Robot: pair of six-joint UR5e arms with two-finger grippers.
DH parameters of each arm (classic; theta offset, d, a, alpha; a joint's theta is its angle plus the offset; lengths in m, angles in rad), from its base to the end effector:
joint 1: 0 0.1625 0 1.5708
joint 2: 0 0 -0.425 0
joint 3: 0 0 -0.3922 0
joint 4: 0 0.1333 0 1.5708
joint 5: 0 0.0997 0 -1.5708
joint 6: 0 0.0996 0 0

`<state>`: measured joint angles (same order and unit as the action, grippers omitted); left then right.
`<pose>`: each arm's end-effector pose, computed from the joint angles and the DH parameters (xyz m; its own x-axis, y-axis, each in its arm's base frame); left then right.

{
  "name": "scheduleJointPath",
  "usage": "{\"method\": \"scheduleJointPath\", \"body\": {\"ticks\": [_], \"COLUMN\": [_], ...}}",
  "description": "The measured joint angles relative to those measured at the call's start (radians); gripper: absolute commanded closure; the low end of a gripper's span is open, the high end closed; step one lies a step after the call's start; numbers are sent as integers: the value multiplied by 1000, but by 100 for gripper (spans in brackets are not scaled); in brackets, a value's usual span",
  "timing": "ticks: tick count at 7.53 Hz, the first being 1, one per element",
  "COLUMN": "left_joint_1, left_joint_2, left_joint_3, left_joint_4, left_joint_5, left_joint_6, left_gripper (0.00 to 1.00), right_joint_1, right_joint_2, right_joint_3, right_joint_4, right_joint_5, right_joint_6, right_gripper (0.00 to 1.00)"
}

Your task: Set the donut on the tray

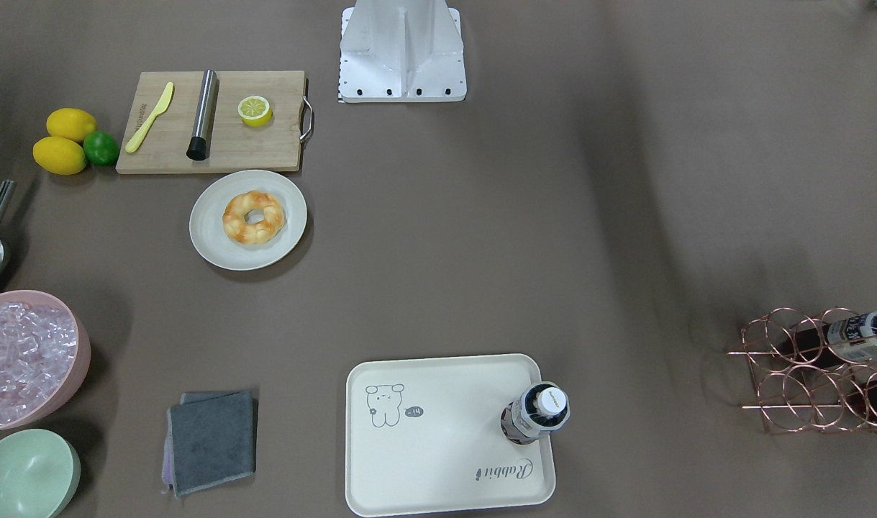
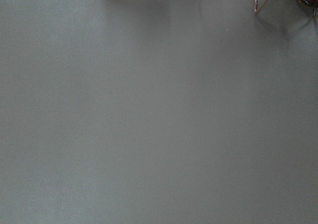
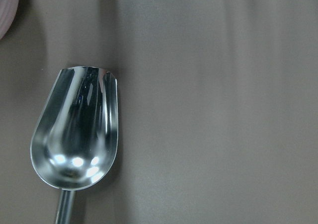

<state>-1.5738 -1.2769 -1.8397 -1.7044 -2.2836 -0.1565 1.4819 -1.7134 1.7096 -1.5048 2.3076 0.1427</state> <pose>-0.0693 -0.3760 0.6432 0.7470 -0.0872 -0.6591 0.1209 0.9926 0.0057 0.0274 -0.4401 0.6521 0.7391 0.0351 0.6726 -0.0167 0.9993 -0.0339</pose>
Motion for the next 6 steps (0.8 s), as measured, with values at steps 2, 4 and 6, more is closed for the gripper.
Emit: {"method": "scheduleJointPath", "body": {"ticks": [2,4,6], "left_joint_1": [0,0,-1], "left_joint_2": [0,1,1], "left_joint_3": [3,3,1], "left_joint_4": [0,0,0], "left_joint_5": [1,1,1], "left_joint_6": [0,0,0], "left_gripper": [2,2,2], "right_joint_1": [0,0,0], "right_joint_2": [0,0,-1], "right_joint_3": [-1,-2,-2], "right_joint_4": [0,-1,-1], "right_joint_5": [3,7,9], "right_joint_6": [0,1,5], "right_gripper": [0,0,0]}}
